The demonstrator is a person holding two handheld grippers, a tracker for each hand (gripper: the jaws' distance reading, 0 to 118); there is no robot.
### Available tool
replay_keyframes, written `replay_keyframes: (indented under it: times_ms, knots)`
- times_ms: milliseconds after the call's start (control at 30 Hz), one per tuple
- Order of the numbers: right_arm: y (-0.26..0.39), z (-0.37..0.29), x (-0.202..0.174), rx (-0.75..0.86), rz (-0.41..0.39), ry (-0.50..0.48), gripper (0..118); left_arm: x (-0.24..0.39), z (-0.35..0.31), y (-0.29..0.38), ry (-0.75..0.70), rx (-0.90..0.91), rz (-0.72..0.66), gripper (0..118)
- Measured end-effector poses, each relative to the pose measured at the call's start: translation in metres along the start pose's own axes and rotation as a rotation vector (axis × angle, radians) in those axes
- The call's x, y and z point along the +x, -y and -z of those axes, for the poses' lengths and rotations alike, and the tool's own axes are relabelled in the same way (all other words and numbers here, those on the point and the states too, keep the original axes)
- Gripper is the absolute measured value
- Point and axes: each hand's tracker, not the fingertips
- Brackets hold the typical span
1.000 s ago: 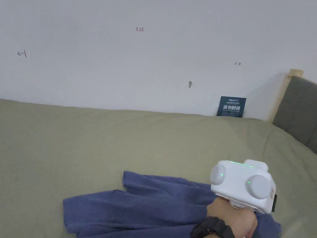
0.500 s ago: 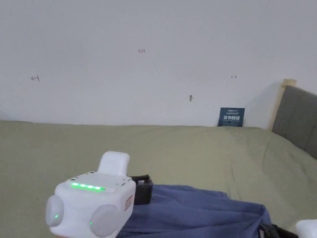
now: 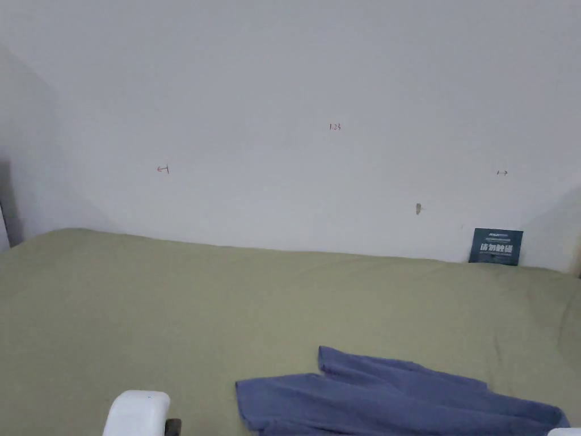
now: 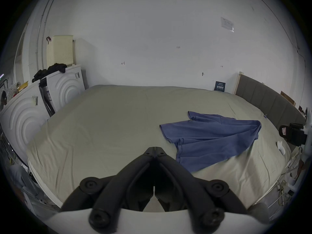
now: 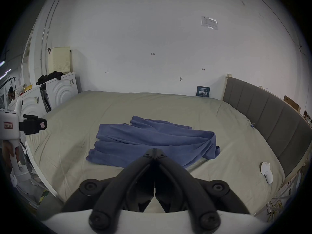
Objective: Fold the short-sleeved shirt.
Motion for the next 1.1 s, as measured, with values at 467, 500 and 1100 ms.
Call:
replay_keyframes:
  times_ms: [467, 500, 1100]
  knots:
    - [-0.016, 0.059, 0.035, -0.045, 0.026, 0.054, 2, 0.042, 0.19, -0.076, 0.078, -0.129, 0.086, 0]
    - [-0.017, 0.063, 0.039, -0.052, 0.031, 0.063, 2, 0.047, 0.206, -0.079, 0.07, -0.155, 0.105, 0]
    - [-0.017, 0.059, 0.109, -0.057, 0.11, 0.145, 2, 0.069, 0.348, -0.04, 0.06, -0.474, -0.012, 107]
